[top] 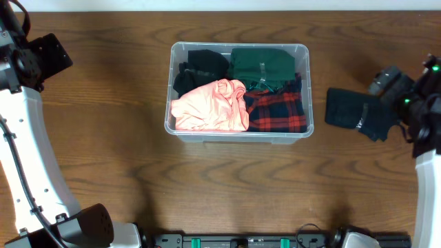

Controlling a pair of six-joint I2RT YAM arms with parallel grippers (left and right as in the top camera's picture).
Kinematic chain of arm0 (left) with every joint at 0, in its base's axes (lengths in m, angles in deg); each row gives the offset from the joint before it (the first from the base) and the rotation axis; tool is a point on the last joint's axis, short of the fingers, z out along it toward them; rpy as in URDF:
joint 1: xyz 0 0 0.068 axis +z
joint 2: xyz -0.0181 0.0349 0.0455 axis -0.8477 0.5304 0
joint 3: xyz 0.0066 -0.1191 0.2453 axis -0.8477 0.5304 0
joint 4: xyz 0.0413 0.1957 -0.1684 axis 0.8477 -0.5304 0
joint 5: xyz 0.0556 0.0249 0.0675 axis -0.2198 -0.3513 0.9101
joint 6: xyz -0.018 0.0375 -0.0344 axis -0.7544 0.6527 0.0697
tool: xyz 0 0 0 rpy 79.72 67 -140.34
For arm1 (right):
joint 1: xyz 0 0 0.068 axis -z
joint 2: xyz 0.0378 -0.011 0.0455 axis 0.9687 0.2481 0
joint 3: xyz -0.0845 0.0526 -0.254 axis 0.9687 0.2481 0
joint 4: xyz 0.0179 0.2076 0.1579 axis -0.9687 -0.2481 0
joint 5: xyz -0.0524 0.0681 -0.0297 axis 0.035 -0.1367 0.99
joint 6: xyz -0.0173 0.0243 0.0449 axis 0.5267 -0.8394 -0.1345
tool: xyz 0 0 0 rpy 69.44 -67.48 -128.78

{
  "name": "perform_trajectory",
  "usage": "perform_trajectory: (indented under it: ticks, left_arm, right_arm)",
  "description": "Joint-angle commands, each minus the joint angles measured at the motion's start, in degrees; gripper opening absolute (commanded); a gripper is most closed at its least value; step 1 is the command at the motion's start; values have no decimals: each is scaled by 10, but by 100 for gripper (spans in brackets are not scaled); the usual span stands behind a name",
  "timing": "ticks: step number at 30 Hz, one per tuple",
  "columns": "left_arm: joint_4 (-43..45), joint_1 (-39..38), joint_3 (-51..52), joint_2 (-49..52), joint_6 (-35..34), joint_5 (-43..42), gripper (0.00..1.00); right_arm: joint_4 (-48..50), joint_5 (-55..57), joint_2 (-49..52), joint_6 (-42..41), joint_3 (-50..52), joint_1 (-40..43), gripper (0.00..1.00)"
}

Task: Pack container
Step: 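Release the pink shirt and move the right gripper to the black garment, then grasp the last black garment with the right gripper and lift it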

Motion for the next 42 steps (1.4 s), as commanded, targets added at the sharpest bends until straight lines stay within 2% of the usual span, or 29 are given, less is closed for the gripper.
perform_trajectory:
  ticks: [1,9,19,25,32,36,42]
  left_arm:
    - [-2,3,2,-2,-5,5,98]
    - [-2,3,2,-2,-5,5,98]
    - [-2,3,2,-2,-5,5,98]
    - [-2,3,2,-2,-5,5,98]
    - [-2,3,2,-2,-5,5,98]
    - [-2,3,2,-2,-5,5,98]
    - [-2,3,2,-2,-5,5,98]
  right_arm:
    - [1,-81,52,30,9,66,99]
    - [14,-137,180,36,9,145,99]
    - [47,-160,289,70,9,169,98]
    - [66,-163,322,116,9,170,91]
    - [48,-116,341,118,10,172,84]
    - [45,-103,341,120,10,172,74]
    - [48,-76,341,120,20,172,73]
